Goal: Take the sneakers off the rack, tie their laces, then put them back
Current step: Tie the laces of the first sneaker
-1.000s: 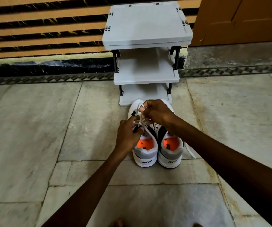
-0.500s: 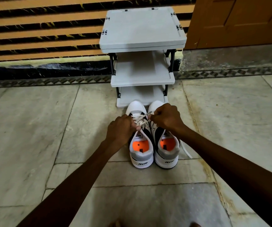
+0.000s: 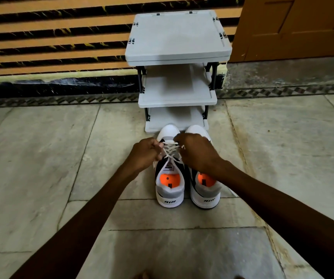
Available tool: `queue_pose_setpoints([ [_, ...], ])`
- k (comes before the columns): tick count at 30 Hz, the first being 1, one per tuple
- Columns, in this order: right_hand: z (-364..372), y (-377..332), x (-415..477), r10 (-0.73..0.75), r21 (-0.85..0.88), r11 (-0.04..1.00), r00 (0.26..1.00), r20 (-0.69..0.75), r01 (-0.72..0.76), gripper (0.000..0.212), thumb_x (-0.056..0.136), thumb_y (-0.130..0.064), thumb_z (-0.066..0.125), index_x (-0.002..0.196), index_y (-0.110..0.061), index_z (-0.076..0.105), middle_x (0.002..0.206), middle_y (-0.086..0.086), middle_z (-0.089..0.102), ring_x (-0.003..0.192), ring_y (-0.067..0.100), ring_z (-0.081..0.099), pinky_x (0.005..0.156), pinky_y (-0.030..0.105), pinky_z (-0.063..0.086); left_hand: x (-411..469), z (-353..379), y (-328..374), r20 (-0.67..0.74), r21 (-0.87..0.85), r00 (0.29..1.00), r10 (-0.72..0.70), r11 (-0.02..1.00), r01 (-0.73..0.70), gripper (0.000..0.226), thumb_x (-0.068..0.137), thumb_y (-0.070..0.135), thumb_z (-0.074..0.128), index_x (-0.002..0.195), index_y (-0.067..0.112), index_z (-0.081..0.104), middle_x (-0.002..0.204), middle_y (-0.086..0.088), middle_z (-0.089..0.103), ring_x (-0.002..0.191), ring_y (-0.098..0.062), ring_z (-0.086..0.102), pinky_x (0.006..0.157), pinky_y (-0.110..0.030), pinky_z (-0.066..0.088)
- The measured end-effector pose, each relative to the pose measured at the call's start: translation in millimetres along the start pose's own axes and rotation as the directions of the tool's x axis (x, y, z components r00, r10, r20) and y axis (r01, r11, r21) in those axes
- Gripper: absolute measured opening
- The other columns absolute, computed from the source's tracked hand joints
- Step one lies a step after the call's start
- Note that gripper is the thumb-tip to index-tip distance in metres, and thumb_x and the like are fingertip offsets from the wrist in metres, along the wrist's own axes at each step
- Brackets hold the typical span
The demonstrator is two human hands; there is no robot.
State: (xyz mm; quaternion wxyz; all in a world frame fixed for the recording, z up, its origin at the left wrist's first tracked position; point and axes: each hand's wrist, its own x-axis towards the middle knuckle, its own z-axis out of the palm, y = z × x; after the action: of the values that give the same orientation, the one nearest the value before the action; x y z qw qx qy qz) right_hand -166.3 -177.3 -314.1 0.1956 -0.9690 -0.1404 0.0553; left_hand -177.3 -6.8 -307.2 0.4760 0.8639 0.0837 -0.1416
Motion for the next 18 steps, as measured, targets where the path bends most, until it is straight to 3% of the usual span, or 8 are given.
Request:
queue_pose_setpoints([
  [3,14,-5,-2,0.011,0.047,0.999,0.989,0.148,-0.018,0.022,0.080,-0.025,0.065,0.099,-0.013,0.070,0.097,0.014,0.072,0.091,0.035,0.068,0.073,0.039,0.056,0,4,3,-0.017,-0.137,0.999,-0.047,0.990,0.045,0.024,0.092,0.030,0.061,0.072,0.016,0.061,0.048,0.009,0.056,0.045,-0.010,0.050,0.052,-0.025,0.044],
  [6,19,-5,-4,0.038,0.061,0.997,0.993,0.115,-0.046,0.017,0.079,-0.028,0.069,0.087,-0.013,0.073,0.089,0.014,0.072,0.083,0.032,0.067,0.066,0.033,0.052,3,2,-1,-0.156,0.139,0.986,0.051,0.990,-0.029,0.023,0.084,0.037,0.069,0.077,0.015,0.069,0.071,0.001,0.067,0.061,-0.010,0.060,0.042,-0.012,0.041],
  [9,16,-4,-5,0.047,0.076,0.996,0.994,0.094,-0.055,0.015,0.079,-0.026,0.071,0.084,-0.013,0.076,0.087,0.016,0.073,0.082,0.032,0.067,0.069,0.035,0.055,0,-2,-1,-0.191,0.554,0.966,0.176,0.831,-0.042,0.023,0.082,0.039,0.071,0.087,0.017,0.075,0.093,-0.009,0.072,0.086,-0.028,0.068,0.064,-0.027,0.051],
  [11,15,-4,-5,0.043,0.061,0.997,0.995,0.085,-0.048,0.013,0.080,-0.023,0.070,0.085,-0.012,0.075,0.089,0.017,0.073,0.083,0.033,0.067,0.067,0.033,0.052,-3,-1,7,-0.207,0.728,0.938,0.278,0.685,-0.042,0.023,0.085,0.035,0.069,0.095,0.015,0.075,0.099,-0.012,0.072,0.093,-0.032,0.067,0.071,-0.032,0.047],
  [15,14,-6,-5,0.061,0.019,0.998,0.997,0.056,-0.062,0.013,0.079,-0.021,0.071,0.088,-0.012,0.076,0.091,0.018,0.073,0.084,0.035,0.069,0.067,0.033,0.052,-4,6,18,-0.167,0.910,0.902,0.397,0.414,-0.013,0.024,0.087,0.038,0.064,0.092,0.015,0.070,0.097,-0.006,0.071,0.099,-0.026,0.060,0.090,-0.036,0.036],
  [18,12,-7,-4,0.102,-0.063,0.993,0.995,0.023,-0.100,0.019,0.077,-0.016,0.070,0.094,-0.008,0.073,0.096,0.020,0.070,0.089,0.038,0.067,0.072,0.036,0.054,-1,4,11,-0.146,0.921,0.956,0.255,0.388,0.037,0.023,0.089,0.041,0.060,0.090,0.019,0.065,0.100,-0.003,0.069,0.109,-0.025,0.053,0.096,-0.040,0.030],
])
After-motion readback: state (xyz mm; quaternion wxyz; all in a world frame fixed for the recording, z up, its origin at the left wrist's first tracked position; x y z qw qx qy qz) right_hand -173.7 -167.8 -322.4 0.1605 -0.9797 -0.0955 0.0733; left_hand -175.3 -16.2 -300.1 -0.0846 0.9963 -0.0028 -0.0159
